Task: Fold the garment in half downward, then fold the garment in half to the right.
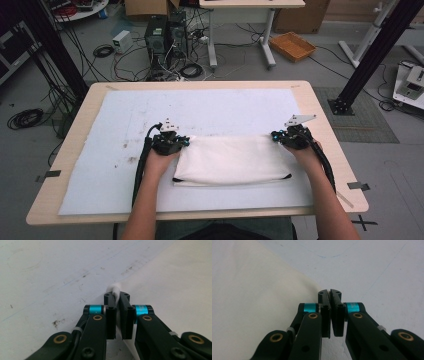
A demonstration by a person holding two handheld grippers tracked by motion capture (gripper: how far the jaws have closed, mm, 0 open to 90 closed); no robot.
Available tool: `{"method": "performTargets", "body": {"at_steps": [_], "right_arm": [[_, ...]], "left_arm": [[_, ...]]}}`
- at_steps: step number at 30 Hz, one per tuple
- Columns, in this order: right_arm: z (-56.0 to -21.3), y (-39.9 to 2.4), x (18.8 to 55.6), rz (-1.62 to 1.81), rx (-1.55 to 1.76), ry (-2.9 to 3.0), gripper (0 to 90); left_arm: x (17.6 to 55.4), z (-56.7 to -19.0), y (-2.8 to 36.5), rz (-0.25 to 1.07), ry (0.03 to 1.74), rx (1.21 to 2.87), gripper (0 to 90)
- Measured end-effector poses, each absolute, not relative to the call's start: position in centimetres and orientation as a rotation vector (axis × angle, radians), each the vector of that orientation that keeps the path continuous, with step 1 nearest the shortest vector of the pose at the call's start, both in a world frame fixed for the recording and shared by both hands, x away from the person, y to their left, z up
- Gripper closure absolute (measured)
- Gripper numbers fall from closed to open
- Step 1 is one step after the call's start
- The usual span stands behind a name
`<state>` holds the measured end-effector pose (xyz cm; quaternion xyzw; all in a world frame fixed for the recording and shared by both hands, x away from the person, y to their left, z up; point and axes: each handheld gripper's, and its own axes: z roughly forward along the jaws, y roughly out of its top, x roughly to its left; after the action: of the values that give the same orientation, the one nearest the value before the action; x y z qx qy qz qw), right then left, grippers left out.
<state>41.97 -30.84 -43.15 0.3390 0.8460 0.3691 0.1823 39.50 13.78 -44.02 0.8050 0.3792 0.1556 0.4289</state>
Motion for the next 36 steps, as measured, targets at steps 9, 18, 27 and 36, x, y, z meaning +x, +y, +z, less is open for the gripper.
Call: {"method": "performTargets", "body": {"at_steps": [9, 18, 27, 36], "right_arm": [[-42.5, -31.0, 41.8, 1.1, 1.06, 2.285, 37.5], [-41.8, -30.7, 41.5, 1.17, 1.149, 2.252, 22.0], [-40.6, -29.0, 40.7, 1.221, 1.074, 2.265, 22.0], [-40.2, -28.0, 40.0, 1.223, 1.032, 2.272, 22.0]], "left_arm": [[38.2, -42.8, 14.8, 0.384, 1.033, 1.937, 42.5], [33.3, -41.8, 15.9, 0.418, 0.963, 1.857, 25.2], [30.8, -41.4, 15.5, 0.398, 0.943, 1.906, 24.8], [30.8, -43.4, 15.1, 0.379, 1.055, 2.026, 25.0]]}}
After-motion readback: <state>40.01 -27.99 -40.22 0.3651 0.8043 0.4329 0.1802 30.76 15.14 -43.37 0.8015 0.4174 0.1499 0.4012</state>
